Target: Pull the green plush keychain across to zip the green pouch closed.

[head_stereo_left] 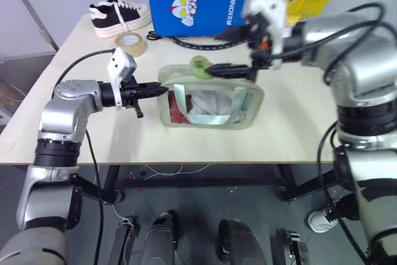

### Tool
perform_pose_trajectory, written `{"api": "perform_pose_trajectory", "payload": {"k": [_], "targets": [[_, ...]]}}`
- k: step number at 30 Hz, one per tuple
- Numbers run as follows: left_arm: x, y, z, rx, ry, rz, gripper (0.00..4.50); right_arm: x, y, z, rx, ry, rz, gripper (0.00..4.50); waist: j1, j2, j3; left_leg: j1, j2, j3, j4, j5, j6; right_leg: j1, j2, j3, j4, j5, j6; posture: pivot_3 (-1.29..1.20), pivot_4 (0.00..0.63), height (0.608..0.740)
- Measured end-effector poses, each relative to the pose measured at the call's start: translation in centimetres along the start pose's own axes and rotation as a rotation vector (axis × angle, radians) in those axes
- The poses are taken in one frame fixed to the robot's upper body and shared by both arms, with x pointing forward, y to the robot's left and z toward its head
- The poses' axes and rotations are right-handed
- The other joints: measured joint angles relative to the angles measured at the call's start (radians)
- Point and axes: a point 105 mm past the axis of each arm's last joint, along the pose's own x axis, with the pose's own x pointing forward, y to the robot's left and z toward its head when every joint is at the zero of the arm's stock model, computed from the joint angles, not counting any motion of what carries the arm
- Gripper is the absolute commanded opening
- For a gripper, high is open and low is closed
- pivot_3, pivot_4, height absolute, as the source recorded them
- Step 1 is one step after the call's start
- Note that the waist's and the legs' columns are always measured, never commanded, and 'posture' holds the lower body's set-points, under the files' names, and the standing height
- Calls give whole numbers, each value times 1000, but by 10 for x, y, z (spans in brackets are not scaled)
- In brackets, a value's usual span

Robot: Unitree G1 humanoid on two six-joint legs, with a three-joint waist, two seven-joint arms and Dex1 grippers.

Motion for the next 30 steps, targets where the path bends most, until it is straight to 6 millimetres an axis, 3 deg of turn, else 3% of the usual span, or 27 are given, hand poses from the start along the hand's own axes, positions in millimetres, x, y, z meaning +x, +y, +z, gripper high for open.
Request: {"api": "perform_pose_trajectory", "payload": {"k": [2, 4, 9, 12, 15, 18, 21, 26, 30], "targets": [[0, -2, 1, -1, -3, -3, 0, 16, -2, -18, 20, 82, -8, 3707, 0, 0, 0, -1, 0, 0, 0, 0, 0, 0, 0, 0, 0, 0, 0, 0, 150, 723], [0, -2, 2, -4, -3, 1, 0, 18, -8, -25, 44, 114, -34, 2707, 0, 0, 0, -2, 0, 0, 0, 0, 0, -1, 0, 0, 0, 1, 2, 0, 150, 723], [-1, -3, 0, -8, 2, 7, 0, 6, -21, -10, 46, 81, -82, 30, -2, 0, 0, 0, 0, 0, -1, 0, 0, -1, 0, 0, 0, 2, 3, 0, 150, 723], [-1, -3, 0, -9, 0, 11, 0, -2, -21, -11, 89, 71, -83, 30, 0, 0, 0, -1, 0, 0, 0, 0, 0, 0, 0, 0, 0, 1, 3, 0, 150, 723], [0, -2, 1, -11, -4, 18, 0, -26, -31, -21, 134, 91, -148, 30, 1, 0, 0, -1, 0, 0, 0, 0, 0, 0, 0, 0, 0, 1, 2, 0, 150, 723], [0, -2, 0, -15, -6, 23, 0, -62, -55, -56, 157, 208, -327, 30, 3, 0, 0, -1, 0, 0, 0, 0, 0, 0, 0, 0, -1, 0, 0, 0, 150, 723], [-4, -3, -1, -37, -12, 29, 0, -142, -82, -124, 179, 487, -608, 30, 8, 0, 0, -1, -1, 2, -1, 0, 0, -1, -2, 0, -4, 0, 0, 0, 150, 723], [5, -14, 1, -37, -24, -10, 0, -150, -68, -161, 145, 601, -608, 30, -26, 1, 0, 1, 0, 1, -3, 1, 1, -1, 0, 2, -1, 2, 3, 0, 150, 723], [0, -11, -2, -58, -18, 27, 0, -120, -25, -181, 197, 602, -467, 30, -32, 1, 0, 2, 1, 0, -3, 2, 3, -1, 1, 2, 1, 2, 4, 0, 150, 723]]}}
